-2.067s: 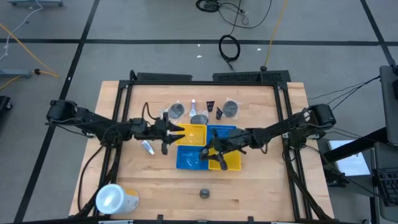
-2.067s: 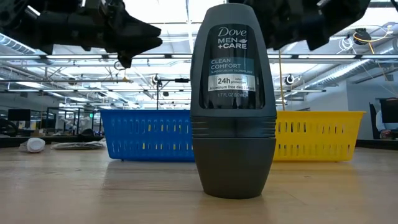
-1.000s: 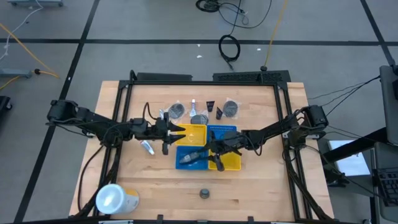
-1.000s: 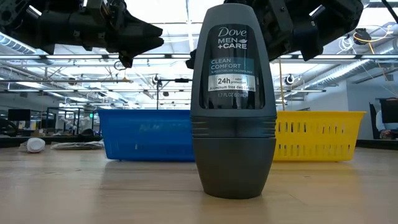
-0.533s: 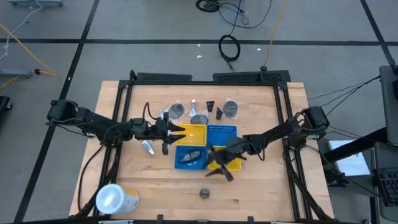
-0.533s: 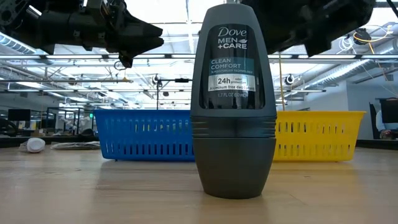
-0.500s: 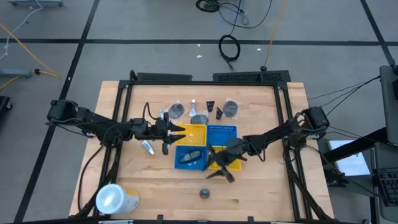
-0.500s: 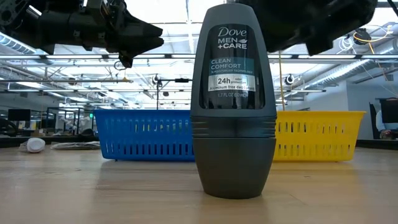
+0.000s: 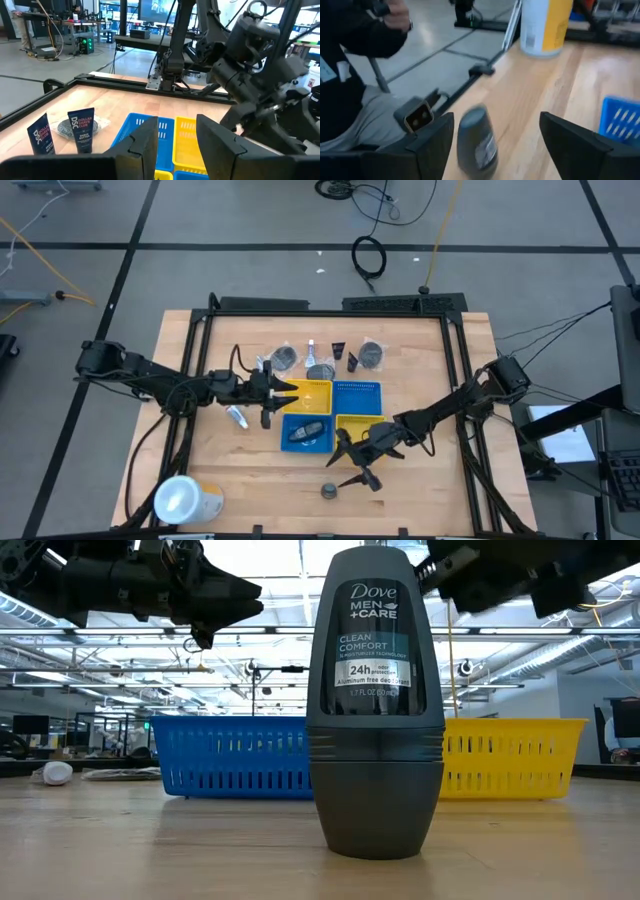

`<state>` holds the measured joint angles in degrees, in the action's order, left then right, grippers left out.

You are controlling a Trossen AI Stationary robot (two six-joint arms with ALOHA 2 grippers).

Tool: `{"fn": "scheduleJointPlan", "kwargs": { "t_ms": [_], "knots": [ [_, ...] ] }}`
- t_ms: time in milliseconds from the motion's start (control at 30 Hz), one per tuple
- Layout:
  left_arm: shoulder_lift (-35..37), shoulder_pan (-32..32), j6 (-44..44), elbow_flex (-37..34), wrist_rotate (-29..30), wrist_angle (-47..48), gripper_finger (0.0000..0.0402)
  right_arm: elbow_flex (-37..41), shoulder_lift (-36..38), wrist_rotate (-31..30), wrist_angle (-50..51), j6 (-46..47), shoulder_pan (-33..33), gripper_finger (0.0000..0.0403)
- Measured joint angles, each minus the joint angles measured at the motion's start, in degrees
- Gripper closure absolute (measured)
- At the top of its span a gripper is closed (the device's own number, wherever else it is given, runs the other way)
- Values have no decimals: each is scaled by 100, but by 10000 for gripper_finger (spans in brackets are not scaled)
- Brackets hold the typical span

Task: Pick & Place Travel size toiletries
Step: Put the gray deodorant into the left blue bin

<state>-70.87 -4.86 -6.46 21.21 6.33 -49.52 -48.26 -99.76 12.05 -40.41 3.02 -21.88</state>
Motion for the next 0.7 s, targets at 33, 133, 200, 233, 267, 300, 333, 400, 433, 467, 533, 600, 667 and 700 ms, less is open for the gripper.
{"fn": "scheduleJointPlan", "kwargs": {
  "t_ms": [33,133,200,233,267,300,333,400,433,467,533,600,667,700],
  "knots": [
    [0,0,-2,0,-2,0,270,2,-36,-5,1,79,-27,109],
    [0,0,-11,0,-1,0,270,-1,-166,-8,-226,217,-103,104],
    [0,0,-11,0,-1,0,270,-1,-295,-4,-305,230,-181,104],
    [0,0,-11,0,0,0,270,-1,-382,-7,-405,232,-221,106],
    [0,0,-13,0,-1,0,270,0,-455,-4,-503,232,-259,107],
    [0,0,-13,0,-1,0,270,1,-516,-4,-626,233,-300,109],
    [0,0,-13,0,-2,0,270,1,-557,-8,-748,238,-335,110],
    [0,0,-15,0,-2,1,270,-9,-641,-82,-897,290,-390,112],
    [0,0,-15,0,-2,0,270,-28,-701,-206,-923,332,-416,112],
    [0,0,-15,0,-2,0,270,-41,-747,-345,-904,367,-435,112],
    [0,0,-15,0,-1,0,270,-93,-843,-526,-868,381,-474,111],
    [0,0,-15,0,0,0,270,-210,-981,-608,-913,382,-485,110],
    [0,0,-15,0,-1,0,270,-319,-1127,-606,-904,397,-497,111],
    [0,0,-15,0,0,1,270,-410,-1226,-602,-899,438,-497,112]
  ]
}}
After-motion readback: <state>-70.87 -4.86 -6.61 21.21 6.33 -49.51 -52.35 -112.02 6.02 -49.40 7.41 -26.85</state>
